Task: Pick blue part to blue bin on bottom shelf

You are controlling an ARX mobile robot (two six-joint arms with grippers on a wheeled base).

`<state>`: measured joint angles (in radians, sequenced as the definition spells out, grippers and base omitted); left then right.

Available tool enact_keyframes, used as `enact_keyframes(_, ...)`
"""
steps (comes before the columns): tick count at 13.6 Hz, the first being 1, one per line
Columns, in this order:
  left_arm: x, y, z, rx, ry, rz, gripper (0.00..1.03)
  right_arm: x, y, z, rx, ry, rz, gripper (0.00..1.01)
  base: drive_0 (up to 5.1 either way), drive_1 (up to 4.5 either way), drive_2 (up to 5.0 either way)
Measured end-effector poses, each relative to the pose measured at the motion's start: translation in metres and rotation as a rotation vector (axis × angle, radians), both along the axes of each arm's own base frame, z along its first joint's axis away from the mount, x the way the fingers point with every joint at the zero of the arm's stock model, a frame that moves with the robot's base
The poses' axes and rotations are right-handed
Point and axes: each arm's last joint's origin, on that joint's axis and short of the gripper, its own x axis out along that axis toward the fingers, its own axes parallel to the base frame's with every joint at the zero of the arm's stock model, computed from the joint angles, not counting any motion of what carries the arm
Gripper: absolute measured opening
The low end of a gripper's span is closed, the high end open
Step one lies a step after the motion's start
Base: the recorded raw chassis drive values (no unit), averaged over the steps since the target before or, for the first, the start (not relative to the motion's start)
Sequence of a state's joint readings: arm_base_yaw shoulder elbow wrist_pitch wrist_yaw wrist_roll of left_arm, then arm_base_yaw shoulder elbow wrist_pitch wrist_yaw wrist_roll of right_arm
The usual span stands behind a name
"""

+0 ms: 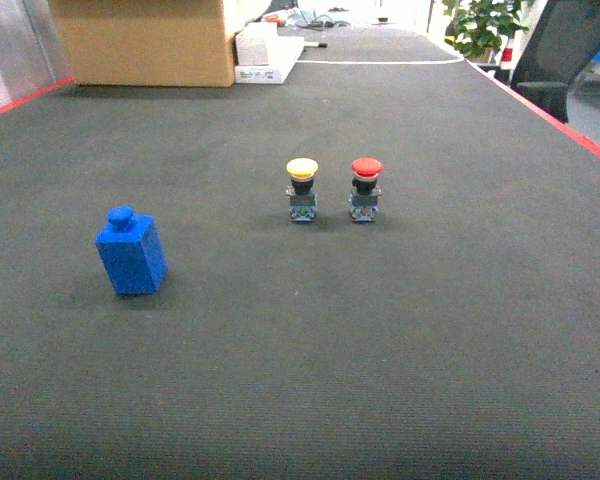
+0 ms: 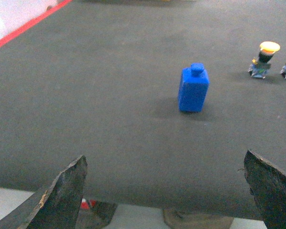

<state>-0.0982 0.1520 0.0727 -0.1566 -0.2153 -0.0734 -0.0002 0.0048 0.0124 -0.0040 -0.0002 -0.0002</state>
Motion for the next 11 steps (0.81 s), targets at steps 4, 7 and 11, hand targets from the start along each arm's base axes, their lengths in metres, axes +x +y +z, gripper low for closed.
enact_keyframes(4,0.038,-0.007,0.019,-0.022,-0.082,0.000,0.98,0.000,0.000,0.000,0.000,0.001,0.000,0.98,0.0,0.00,0.0)
enact_keyframes(7,0.099,-0.023,0.039,0.017,-0.134,-0.081,0.98,0.000,0.000,0.000,0.000,0.001,0.000,0.98,0.0,0.00,0.0)
enact_keyframes(11,0.154,-0.039,0.022,0.081,-0.065,-0.142,0.98,0.000,0.000,0.000,0.000,0.001,0.000,0.98,0.0,0.00,0.0)
